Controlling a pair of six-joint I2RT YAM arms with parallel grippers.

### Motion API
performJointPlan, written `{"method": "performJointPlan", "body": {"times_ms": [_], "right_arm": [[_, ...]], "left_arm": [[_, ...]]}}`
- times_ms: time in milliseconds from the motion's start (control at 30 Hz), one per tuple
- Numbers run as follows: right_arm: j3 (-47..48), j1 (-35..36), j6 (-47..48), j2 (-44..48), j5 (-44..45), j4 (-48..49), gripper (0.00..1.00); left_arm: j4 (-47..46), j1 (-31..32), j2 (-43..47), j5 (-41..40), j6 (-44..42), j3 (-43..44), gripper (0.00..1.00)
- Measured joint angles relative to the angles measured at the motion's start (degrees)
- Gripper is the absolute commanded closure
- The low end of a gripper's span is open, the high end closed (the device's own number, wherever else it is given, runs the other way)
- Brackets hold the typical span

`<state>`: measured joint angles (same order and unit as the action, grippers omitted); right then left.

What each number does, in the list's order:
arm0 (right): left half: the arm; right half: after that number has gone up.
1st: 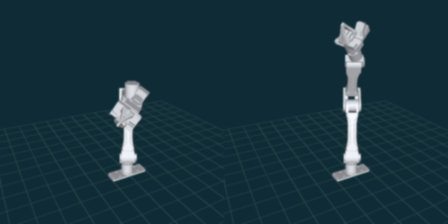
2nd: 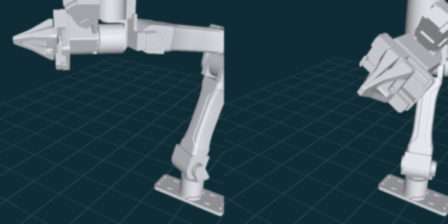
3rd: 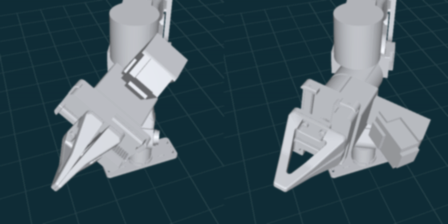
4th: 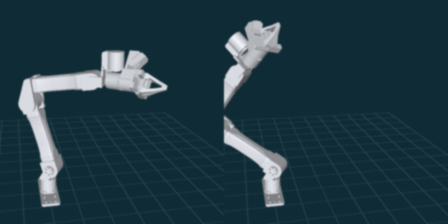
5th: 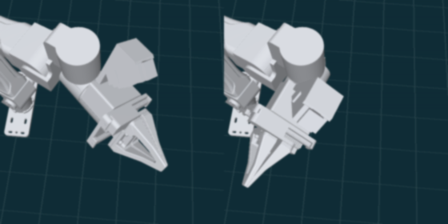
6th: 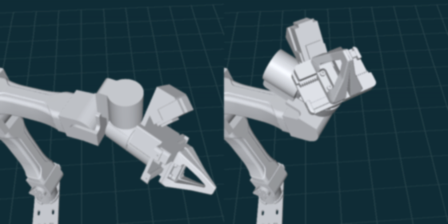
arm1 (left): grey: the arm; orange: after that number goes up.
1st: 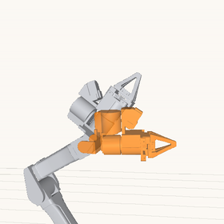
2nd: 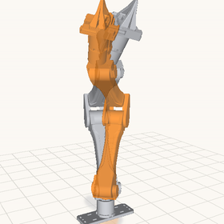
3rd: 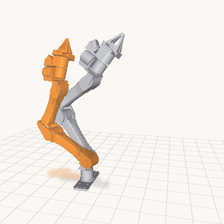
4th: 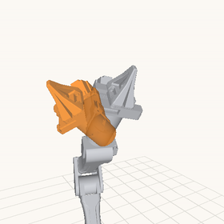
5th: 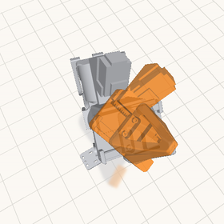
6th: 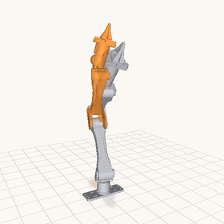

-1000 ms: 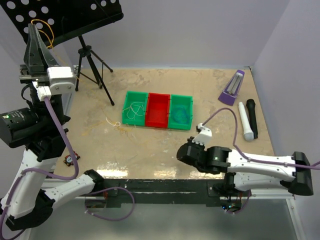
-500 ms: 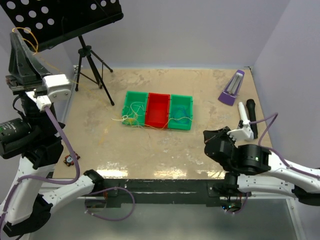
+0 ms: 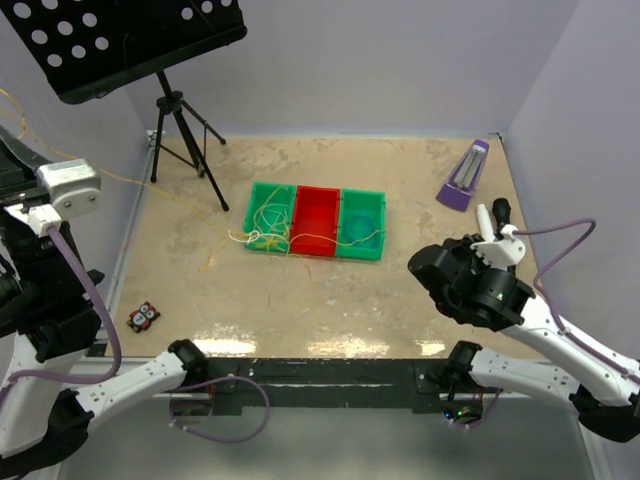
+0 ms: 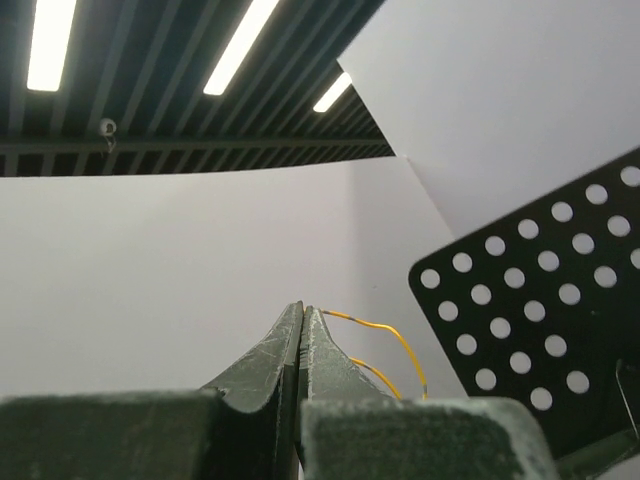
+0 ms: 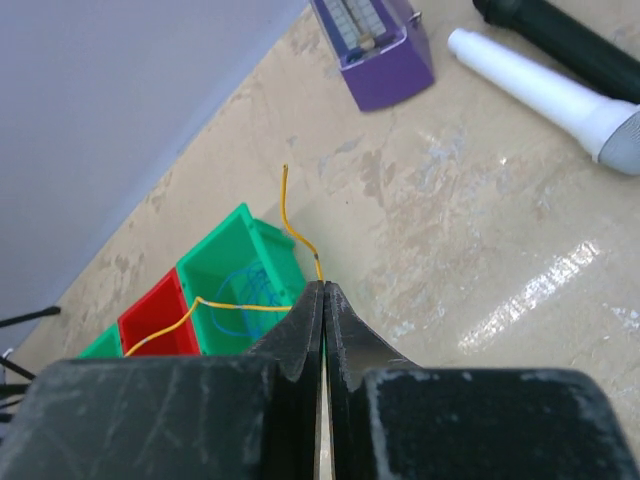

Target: Untangle the cables

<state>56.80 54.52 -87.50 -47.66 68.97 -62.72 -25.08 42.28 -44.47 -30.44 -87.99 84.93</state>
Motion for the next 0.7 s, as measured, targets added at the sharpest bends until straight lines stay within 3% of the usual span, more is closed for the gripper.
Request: {"method": "performJointPlan", "body": {"times_ms": [133, 233, 400, 533, 567, 700], "right_arm": [[0.4, -1.4, 4.9, 1.8, 0.7, 2.0, 1.00], [0.3, -1.4, 13.4, 2.8, -0.5, 10.1, 1.00], [0.3, -1.4, 25.8, 1.8, -4.3, 25.1, 1.00], [0.7, -1.4, 32.1, 0.5, -7.9, 32.4, 1.00], [0.7, -1.4, 33.9, 0.6, -9.4, 34.2, 1.00], [-0.3, -1.4, 43.9, 4.3, -18.7, 46.2, 1.00]], "left_arm": [[5.6, 1.5, 1.9, -2.8, 0.5, -2.5, 1.00], [16.3, 1.7, 6.0, -2.3, 6.7, -9.8, 1.00], [36.6, 1.7, 7.3, 6.4, 23.2, -21.9, 1.00], [45.1, 1.8, 6.1, 13.9, 32.8, -31.6, 1.00], [46.6, 1.8, 6.1, 15.7, 34.8, -33.7, 0.94], [50.7, 1.8, 8.2, 24.5, 42.4, -38.9, 0.28]]}}
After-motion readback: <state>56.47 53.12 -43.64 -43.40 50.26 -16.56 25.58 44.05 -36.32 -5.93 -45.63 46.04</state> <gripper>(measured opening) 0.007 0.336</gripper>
